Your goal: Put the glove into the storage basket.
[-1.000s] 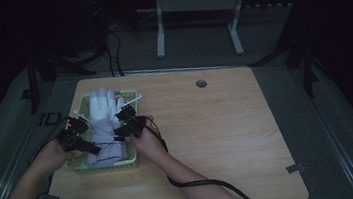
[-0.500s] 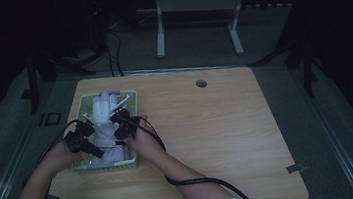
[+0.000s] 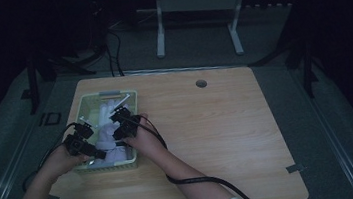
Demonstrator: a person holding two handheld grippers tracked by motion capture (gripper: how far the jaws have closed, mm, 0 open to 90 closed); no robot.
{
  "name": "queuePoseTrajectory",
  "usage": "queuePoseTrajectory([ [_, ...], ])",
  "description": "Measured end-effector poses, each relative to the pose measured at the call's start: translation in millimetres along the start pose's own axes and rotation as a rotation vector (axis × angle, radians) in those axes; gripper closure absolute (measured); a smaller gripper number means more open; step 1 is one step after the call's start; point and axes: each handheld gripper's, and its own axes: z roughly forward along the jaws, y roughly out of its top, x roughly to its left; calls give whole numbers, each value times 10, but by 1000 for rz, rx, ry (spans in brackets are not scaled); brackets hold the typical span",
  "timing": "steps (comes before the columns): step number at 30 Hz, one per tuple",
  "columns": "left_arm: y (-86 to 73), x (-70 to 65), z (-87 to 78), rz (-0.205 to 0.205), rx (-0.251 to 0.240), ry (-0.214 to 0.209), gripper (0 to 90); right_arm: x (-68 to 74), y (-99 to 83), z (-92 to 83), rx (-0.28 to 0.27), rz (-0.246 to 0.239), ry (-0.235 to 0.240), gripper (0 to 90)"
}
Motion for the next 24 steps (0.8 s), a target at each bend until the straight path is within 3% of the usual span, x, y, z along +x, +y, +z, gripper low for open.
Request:
queuePoseTrajectory([
  [2,-8,-27,-7,3,-24,-4,398,-14,12,-35,-9,-21,5,453],
  [4,-15,-63,-18,19,-55,10,259,-37,29,-81,-26,-29,13,391],
  [5,-18,-76,-25,26,-58,14,154,-74,45,-149,-69,-28,44,357],
  [10,-52,-54,-124,-15,-146,14,145,-130,63,-267,-134,-35,78,245],
  [12,-79,-35,-190,-36,-194,34,146,-144,52,-319,-143,-76,107,179],
  [15,-127,-34,-286,-56,-289,42,138,-144,37,-363,-154,-106,95,185],
  [19,-150,-126,-357,-38,-369,68,19,-159,13,-407,-161,-122,110,166],
  [24,-127,-302,-361,16,-363,118,19,-179,-19,-432,-163,-143,113,166],
])
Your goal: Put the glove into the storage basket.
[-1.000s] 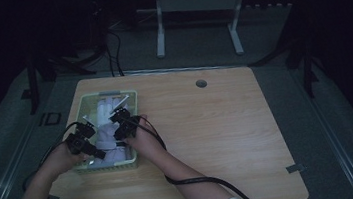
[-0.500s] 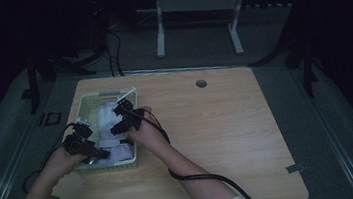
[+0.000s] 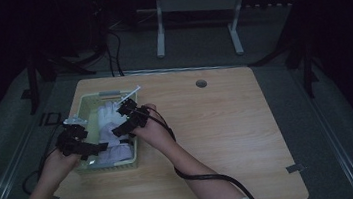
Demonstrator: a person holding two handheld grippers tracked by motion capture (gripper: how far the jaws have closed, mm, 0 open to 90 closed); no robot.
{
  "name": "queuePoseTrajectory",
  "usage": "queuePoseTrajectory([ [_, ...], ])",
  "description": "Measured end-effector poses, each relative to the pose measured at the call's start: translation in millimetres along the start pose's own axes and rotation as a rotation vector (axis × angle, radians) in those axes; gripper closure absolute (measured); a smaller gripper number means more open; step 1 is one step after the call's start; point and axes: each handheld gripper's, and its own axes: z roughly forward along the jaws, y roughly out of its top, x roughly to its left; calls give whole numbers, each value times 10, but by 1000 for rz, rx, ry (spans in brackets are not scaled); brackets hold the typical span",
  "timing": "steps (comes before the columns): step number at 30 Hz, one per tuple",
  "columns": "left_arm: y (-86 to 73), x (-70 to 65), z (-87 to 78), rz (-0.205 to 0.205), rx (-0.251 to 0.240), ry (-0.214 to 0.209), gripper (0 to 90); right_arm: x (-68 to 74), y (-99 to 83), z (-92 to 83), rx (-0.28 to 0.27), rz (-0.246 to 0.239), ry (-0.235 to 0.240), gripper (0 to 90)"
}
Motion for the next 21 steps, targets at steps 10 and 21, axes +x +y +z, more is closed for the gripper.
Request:
queuePoseTrajectory([
  [10,40,-187,-46,28,-24,123,42,-46,-97,-137,-5,-5,2,169],
  [21,100,-178,-181,35,-31,230,41,-110,-160,-241,-20,-5,5,168],
])
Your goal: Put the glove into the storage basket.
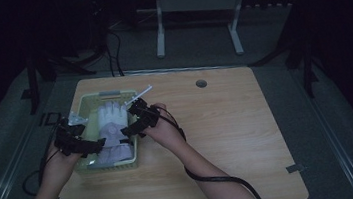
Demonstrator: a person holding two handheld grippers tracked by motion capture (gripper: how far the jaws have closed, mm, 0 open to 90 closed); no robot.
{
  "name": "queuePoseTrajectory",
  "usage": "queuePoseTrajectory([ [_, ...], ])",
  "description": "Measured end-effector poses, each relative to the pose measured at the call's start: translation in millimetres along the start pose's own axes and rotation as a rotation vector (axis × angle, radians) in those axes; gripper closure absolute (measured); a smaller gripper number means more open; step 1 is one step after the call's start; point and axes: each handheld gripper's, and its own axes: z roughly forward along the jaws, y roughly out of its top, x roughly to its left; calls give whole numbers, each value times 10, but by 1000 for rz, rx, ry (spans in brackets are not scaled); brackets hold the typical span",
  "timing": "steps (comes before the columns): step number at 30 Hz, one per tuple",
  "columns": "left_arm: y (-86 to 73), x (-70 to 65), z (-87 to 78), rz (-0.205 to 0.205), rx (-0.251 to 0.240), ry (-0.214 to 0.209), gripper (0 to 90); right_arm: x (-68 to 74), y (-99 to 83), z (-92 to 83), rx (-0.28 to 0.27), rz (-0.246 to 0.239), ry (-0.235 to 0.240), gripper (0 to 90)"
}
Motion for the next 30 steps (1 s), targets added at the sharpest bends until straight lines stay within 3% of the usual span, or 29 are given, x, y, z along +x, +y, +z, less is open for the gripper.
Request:
queuePoseTrajectory([
  [3,26,-19,-60,-26,-50,-46,41,-7,-11,-17,-3,0,-1,168],
  [6,64,-91,-84,-18,-77,-79,41,-11,-11,-45,-16,-1,0,168],
  [10,118,-210,-84,9,-84,-105,40,-42,-15,-80,-21,0,-3,167],
  [13,154,-307,-73,23,-95,-148,40,-88,-39,-112,-22,1,-7,167],
  [19,196,-493,-17,14,-121,-242,41,-203,-146,-179,-13,-2,-18,156],
  [30,202,-826,165,18,-121,-308,41,-444,-374,-339,-31,8,-46,156],
])
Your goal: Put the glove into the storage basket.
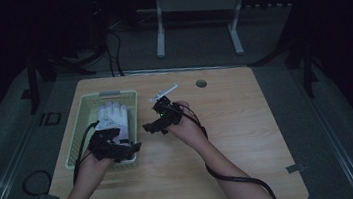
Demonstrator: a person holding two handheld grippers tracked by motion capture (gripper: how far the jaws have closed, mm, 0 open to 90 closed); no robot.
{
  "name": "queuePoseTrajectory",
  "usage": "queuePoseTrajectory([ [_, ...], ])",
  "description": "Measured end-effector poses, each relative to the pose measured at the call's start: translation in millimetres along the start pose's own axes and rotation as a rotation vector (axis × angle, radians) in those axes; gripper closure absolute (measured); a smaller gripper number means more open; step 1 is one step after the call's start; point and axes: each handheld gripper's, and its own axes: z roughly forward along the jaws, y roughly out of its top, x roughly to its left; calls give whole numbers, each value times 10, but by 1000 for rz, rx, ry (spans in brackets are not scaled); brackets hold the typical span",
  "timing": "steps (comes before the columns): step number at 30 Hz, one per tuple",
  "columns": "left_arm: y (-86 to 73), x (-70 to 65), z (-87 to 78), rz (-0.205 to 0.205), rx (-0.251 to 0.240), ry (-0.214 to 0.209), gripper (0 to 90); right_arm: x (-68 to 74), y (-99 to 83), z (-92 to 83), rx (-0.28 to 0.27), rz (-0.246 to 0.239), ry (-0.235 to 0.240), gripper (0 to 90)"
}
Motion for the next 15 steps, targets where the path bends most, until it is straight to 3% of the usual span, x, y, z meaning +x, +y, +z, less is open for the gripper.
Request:
queuePoseTrajectory([
  [3,-23,-81,71,-11,-11,-25,41,-54,-74,-33,-1,-10,-1,155],
  [7,-55,-194,157,4,-6,-50,41,-121,-189,-71,0,-33,0,155],
  [12,-104,-322,226,21,-12,-49,41,-185,-336,-117,-14,-50,2,155],
  [15,-122,-406,263,20,-28,-79,41,-221,-432,-134,-16,-56,9,154],
])
